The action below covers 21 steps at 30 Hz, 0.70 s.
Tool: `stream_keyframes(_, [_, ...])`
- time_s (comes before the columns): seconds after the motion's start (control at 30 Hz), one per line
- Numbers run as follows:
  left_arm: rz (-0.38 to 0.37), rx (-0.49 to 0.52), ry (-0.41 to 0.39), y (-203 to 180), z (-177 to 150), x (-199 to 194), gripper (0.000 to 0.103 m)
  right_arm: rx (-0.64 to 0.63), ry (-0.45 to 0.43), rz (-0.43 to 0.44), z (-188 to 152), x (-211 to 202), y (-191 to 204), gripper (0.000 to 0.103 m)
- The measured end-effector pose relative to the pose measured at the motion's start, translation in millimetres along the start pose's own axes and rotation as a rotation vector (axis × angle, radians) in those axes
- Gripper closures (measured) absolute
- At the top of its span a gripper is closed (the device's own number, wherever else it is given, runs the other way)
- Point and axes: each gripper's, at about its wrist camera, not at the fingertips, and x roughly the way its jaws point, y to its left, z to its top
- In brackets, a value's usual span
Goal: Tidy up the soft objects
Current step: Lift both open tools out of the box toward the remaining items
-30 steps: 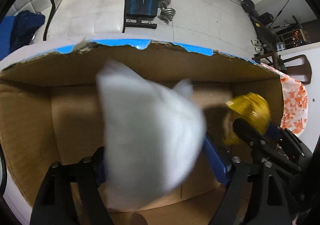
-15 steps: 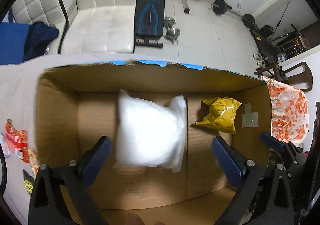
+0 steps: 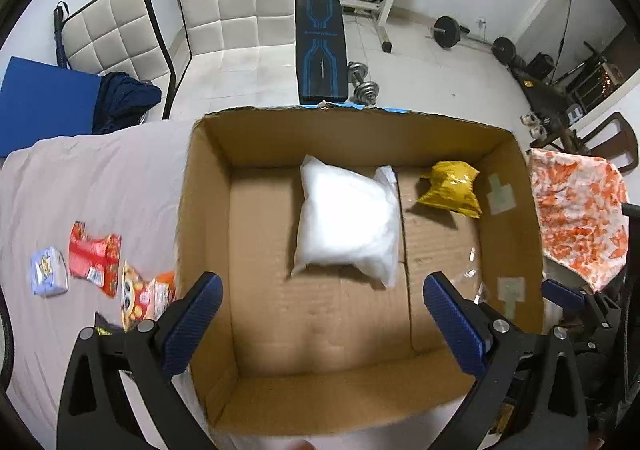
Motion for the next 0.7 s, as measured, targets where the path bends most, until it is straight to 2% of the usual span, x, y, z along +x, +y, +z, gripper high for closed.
stream_keyframes(0.17, [0.004, 0.029, -0.045, -1, -17, -26, 0.000, 0.011, -0.056, -0.005, -22, -35, 8, 0.000])
stream_keyframes(0.37, [-0.034, 0.024, -0.084, 10, -36, -57, 0.000, 0.025, -0.079, 0.015, -39, -69, 28, 0.000])
stream_keyframes(0.5, [-0.049, 0.020, -0.084, 35, -48, -81, 0.000, 0.013, -0.081, 0.042, -55, -91, 60, 0.000])
stream_keyframes(0.6, [-0.024, 0.024, -0.080, 69, -58, -100, 0.000, -0.044, -0.071, 0.091, -63, -98, 98, 0.000])
stream_keyframes(0.7, [0.051, 0.009, -0.069, 115, -69, -112, 0.000, -0.133, -0.050, 0.118, -62, -94, 148, 0.000])
